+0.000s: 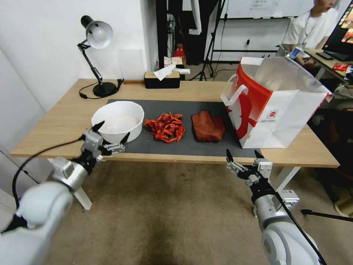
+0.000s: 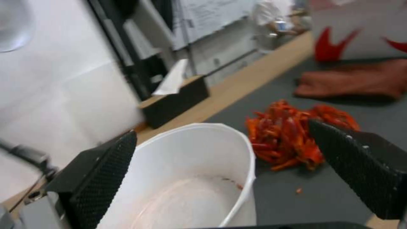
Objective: Sweep shrimp from table into container with towel, then put container into takeout bag.
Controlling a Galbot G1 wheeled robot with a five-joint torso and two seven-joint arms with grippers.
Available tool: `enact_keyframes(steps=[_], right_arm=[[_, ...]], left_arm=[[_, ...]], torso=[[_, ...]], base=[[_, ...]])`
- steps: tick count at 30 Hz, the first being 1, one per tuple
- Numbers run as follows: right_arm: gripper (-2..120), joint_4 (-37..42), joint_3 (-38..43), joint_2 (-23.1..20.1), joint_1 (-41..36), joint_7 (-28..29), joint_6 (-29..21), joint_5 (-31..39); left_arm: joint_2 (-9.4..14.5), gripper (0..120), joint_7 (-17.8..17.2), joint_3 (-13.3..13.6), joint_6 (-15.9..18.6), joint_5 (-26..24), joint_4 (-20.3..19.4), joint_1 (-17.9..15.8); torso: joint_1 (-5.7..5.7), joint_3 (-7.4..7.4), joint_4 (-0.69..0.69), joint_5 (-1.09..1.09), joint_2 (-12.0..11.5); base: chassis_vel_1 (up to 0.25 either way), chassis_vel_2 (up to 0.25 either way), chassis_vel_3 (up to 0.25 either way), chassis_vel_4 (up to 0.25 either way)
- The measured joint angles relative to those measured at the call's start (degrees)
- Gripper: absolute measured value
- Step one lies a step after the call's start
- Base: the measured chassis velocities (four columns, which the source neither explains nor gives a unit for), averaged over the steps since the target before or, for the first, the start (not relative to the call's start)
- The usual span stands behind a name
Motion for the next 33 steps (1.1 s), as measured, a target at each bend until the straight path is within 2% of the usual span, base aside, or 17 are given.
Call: enact_keyframes(steps=[2,4,6,7,10,13,15,16,18,19,21,22,25,27,30,31,33], right_arm=[[100,-0.03,-0.07,-0.01,0.25,0.00,-0.01,-0.01],[100,-0.59,-0.59,-0.31,1.51,-0.30,-0.44,-0.02],[100,-0.78,-0.67,-0.39,1.76,-0.40,-0.59,-0.02],[100,-1.11,-0.81,-0.48,2.16,-0.47,-0.67,-0.01],[100,-1.38,-0.96,-0.58,2.46,-0.49,-0.70,0.00],[100,-2.22,-1.59,-0.96,3.42,-0.77,-0.80,0.07],[100,-2.47,-1.53,-0.82,3.36,-0.83,-0.81,0.07],[100,-2.47,-1.53,-0.82,3.36,-0.83,-0.81,0.07],[100,-2.48,-1.31,-0.60,3.30,-0.84,-0.81,0.07],[100,-2.48,-1.31,-0.60,3.30,-0.84,-0.81,0.07],[100,-2.47,-1.16,-0.49,3.29,-0.83,-0.81,0.05],[100,-2.47,-1.16,-0.49,3.29,-0.83,-0.81,0.05],[100,-2.45,-0.84,-0.41,3.19,-0.80,-0.81,0.01],[100,-2.45,-0.84,-0.41,3.19,-0.80,-0.81,0.01],[100,-2.45,-0.54,-0.30,3.18,-0.74,-0.81,-0.01],[100,-2.45,-0.54,-0.30,3.18,-0.74,-0.81,-0.01],[100,-2.52,-0.48,-0.10,3.26,-0.73,-0.80,-0.06]], left_arm=[[1.87,100,2.62,0.29,-0.46,-1.20,1.18,-0.96],[6.49,100,11.03,0.70,-1.89,-4.03,4.63,-2.79],[8.06,100,14.16,1.32,-2.19,-4.71,6.11,-3.71],[10.41,100,19.43,2.26,-2.32,-5.58,8.57,-4.97],[11.31,100,21.16,2.44,-2.32,-5.73,9.49,-5.24],[14.49,100,24.73,4.47,-2.38,-6.38,13.07,-7.08],[15.93,100,25.54,10.83,-2.39,-6.54,15.80,-12.31],[15.93,100,25.54,10.83,-2.39,-6.54,15.80,-12.31],[16.34,100,25.64,17.22,-2.51,-6.53,18.56,-19.01],[16.34,100,25.64,17.22,-2.51,-6.53,18.56,-19.01],[16.13,100,25.64,21.88,-2.71,-6.45,20.73,-24.52],[16.13,100,25.64,21.88,-2.71,-6.45,20.73,-24.52],[16.07,100,27.71,27.72,-2.66,-6.18,23.60,-30.76],[16.07,100,27.71,27.72,-2.66,-6.18,23.60,-30.76],[16.63,100,31.85,34.03,-2.39,-4.89,26.52,-36.37],[16.63,100,31.85,34.03,-2.39,-4.89,26.52,-36.37],[16.56,99,33.29,37.67,-2.32,-4.29,27.99,-39.96]], torso=[[0.00,0.00,-0.02,-0.03,0.00],[0.00,0.00,0.03,0.02,0.00],[0.00,0.00,0.05,0.01,0.00],[0.00,0.00,0.01,-0.02,0.00],[0.00,0.00,0.01,-0.01,0.00],[0.00,-0.01,0.07,0.01,0.00],[0.00,0.00,0.05,-0.01,0.00],[0.00,0.00,0.05,-0.01,0.00],[0.00,0.00,-0.03,-0.01,0.00],[0.00,0.00,-0.03,-0.01,0.00],[0.00,0.00,0.00,0.00,0.00],[0.00,0.00,0.00,0.00,0.00],[0.00,0.00,0.01,0.00,0.00],[0.00,0.00,0.01,0.00,0.00],[-0.01,0.00,0.04,0.00,0.00],[-0.01,0.00,0.04,0.00,0.00],[-0.01,0.00,0.03,0.01,0.00]], base=[[0.000,0.000,0.000,0.000],[0.000,0.000,0.000,0.000],[0.000,0.000,0.000,0.000],[0.000,0.000,0.000,0.000],[0.000,0.000,0.000,0.000],[0.000,0.000,0.000,0.000],[0.000,0.000,0.000,0.000],[0.000,0.000,0.000,0.000],[0.000,0.000,0.000,0.000],[0.000,0.000,0.000,0.000],[0.000,0.000,0.000,0.000],[0.000,0.000,0.000,0.000],[0.000,0.000,0.000,0.000],[0.000,0.000,0.000,0.000],[0.000,0.000,0.000,0.000],[0.000,0.000,0.000,0.000],[0.000,0.000,0.000,0.000]])
